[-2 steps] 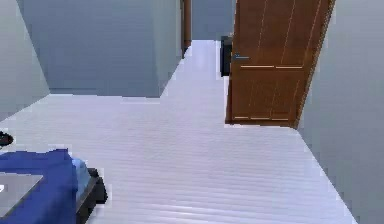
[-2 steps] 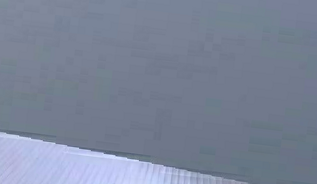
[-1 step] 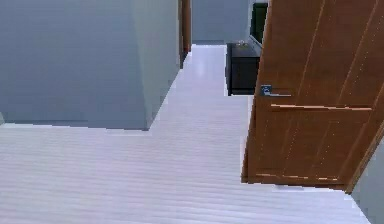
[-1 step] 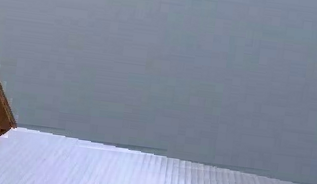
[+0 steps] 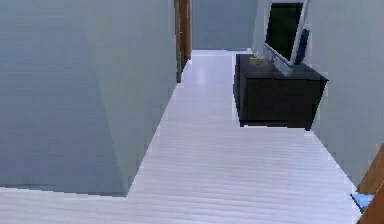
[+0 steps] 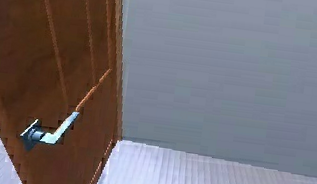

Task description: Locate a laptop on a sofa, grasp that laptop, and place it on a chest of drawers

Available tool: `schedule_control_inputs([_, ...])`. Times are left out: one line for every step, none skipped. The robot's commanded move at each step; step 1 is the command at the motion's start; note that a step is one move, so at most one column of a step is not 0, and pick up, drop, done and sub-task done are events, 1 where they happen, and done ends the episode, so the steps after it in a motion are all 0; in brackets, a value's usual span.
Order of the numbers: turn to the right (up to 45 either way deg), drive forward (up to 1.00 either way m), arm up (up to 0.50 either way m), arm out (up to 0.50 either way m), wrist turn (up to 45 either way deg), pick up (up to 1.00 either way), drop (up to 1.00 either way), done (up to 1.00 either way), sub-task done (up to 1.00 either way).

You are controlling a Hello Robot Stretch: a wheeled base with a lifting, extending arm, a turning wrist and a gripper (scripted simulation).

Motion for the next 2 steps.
schedule_control_inputs([6.0,0.0,0.0,0.0,0.0,0.0,0.0,0.0,0.0])
schedule_control_inputs([0.0,0.1,0.0,0.0,0.0,0.0,0.0,0.0,0.0])
